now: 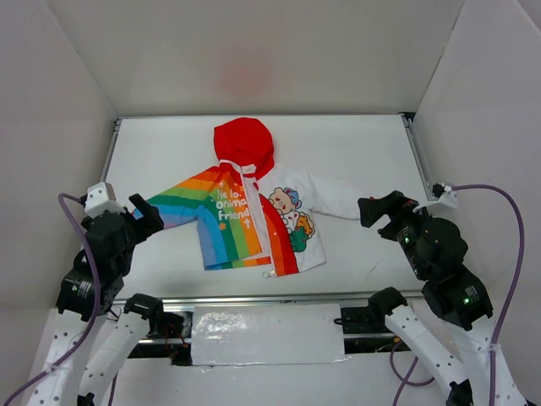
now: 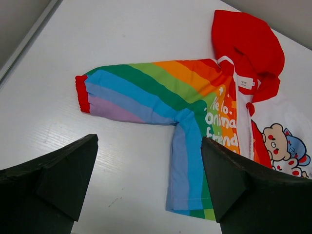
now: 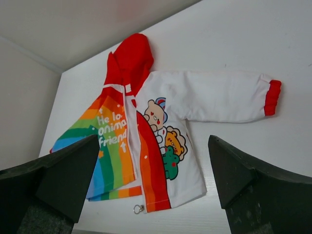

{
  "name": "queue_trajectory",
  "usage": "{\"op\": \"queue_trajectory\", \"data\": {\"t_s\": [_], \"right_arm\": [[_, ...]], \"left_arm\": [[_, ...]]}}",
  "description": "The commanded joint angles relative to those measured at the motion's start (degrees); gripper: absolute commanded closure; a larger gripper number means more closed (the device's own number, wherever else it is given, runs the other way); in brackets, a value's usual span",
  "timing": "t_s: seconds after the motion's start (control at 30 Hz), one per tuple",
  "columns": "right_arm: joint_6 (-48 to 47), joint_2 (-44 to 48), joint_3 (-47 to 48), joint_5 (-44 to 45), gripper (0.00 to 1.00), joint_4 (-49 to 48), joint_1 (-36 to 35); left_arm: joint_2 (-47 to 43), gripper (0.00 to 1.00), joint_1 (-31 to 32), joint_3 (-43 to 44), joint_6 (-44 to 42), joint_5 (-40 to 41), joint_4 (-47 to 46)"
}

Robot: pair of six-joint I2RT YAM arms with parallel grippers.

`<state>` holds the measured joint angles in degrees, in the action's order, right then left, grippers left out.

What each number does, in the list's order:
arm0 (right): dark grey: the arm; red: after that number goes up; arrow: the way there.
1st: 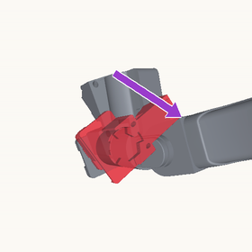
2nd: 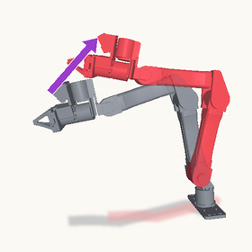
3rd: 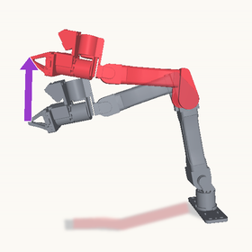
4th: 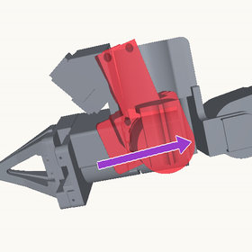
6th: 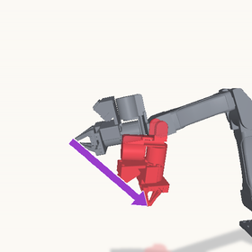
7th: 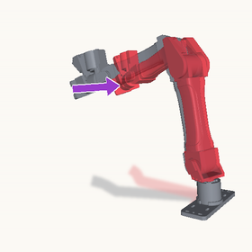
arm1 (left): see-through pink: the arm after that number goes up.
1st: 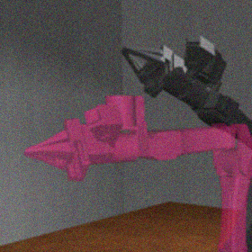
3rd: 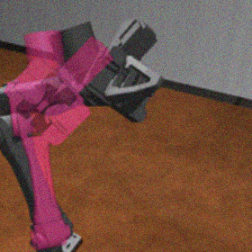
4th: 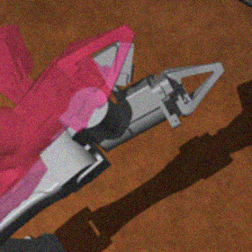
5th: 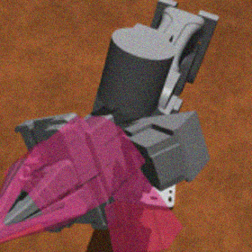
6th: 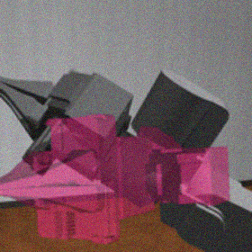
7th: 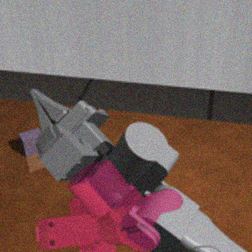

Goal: Zip up the jacket

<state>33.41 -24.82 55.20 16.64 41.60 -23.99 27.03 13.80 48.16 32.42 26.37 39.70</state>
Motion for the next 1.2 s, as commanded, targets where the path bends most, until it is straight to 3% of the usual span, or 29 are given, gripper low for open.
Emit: {"op": "queue_trajectory", "data": {"t_s": [0.0, 0.13, 0.33, 0.43, 0.67, 0.87, 1.17], "right_arm": [[-0.62, 0.38, -1.49, -0.28, 0.0, -2.04, -0.36], [-1.32, -2.33, -2.47, -6.96, 0.0, -7.05, -0.36], [-1.07, -18.93, -0.62, -27.0, 0.0, -15.65, -2.11], [0.08, -28.33, -0.09, -25.97, 0.0, -21.71, -8.41], [-0.36, -55.4, 5.35, -31.06, 0.26, -30.88, -13.97], [-4.48, -72.36, 11.33, -36.58, 0.3, -34.22, -14.95], [-6.34, -86.7, 20.73, -37.74, 0.3, -32.29, -14.86]], "left_arm": [[0.57, 0.01, 0.26, 0.53, 3.52, 3.77, 0.2], [3.46, 0.01, 0.26, 1.67, 5.97, 5.18, 1.51], [6.36, 0.01, 0.08, 2.11, 2.21, -0.43, 0.73], [7.77, 0.01, 0.0, 2.29, 0.01, -4.74, -0.15], [7.78, 0.01, 0.08, 1.67, -1.4, -7.65, -1.38], [7.43, 0.01, 0.17, 1.32, -2.37, -9.76, -2.35], [8.04, 0.01, 0.26, 1.14, -3.86, -12.83, -3.32]]}}
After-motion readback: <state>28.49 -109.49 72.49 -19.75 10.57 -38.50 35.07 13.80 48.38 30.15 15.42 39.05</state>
